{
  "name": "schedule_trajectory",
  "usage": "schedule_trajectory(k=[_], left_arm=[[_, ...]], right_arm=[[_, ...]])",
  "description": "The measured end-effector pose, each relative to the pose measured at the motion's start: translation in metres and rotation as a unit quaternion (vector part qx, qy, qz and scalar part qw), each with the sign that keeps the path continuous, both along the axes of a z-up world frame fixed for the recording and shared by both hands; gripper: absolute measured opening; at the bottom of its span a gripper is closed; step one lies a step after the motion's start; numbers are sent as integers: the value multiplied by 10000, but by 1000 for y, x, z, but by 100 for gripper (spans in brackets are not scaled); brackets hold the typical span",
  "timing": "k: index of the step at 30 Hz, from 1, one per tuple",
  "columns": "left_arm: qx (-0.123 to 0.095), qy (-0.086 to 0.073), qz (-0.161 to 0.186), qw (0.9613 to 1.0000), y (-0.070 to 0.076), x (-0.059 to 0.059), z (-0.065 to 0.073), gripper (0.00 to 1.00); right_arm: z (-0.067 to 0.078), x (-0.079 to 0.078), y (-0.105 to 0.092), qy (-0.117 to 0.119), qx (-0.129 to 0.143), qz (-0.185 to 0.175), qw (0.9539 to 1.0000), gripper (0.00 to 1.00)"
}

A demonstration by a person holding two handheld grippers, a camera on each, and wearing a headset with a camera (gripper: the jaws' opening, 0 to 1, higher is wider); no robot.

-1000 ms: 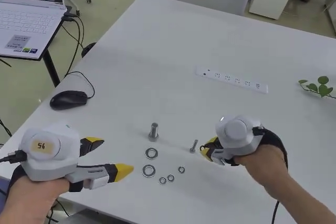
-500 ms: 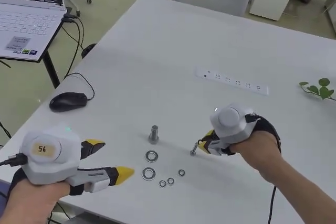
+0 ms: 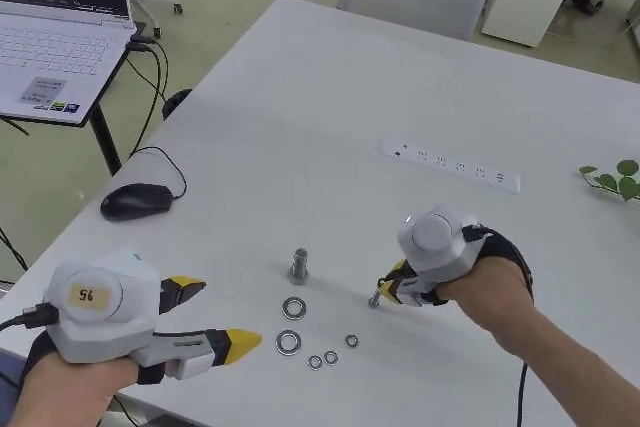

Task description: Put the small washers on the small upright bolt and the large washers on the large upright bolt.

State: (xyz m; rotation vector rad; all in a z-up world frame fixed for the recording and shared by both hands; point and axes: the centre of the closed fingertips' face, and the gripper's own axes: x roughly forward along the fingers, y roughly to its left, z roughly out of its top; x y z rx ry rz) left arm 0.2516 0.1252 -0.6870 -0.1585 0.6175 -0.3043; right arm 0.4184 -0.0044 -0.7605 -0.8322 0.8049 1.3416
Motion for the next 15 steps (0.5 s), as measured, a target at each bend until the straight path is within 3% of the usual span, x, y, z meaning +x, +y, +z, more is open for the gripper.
schedule_trajectory(k=[15], left_arm=[[-11, 19, 21, 10000, 1, -2, -1, 64]], right_arm=[[-5, 1, 1, -14, -133, 71, 9999, 13]])
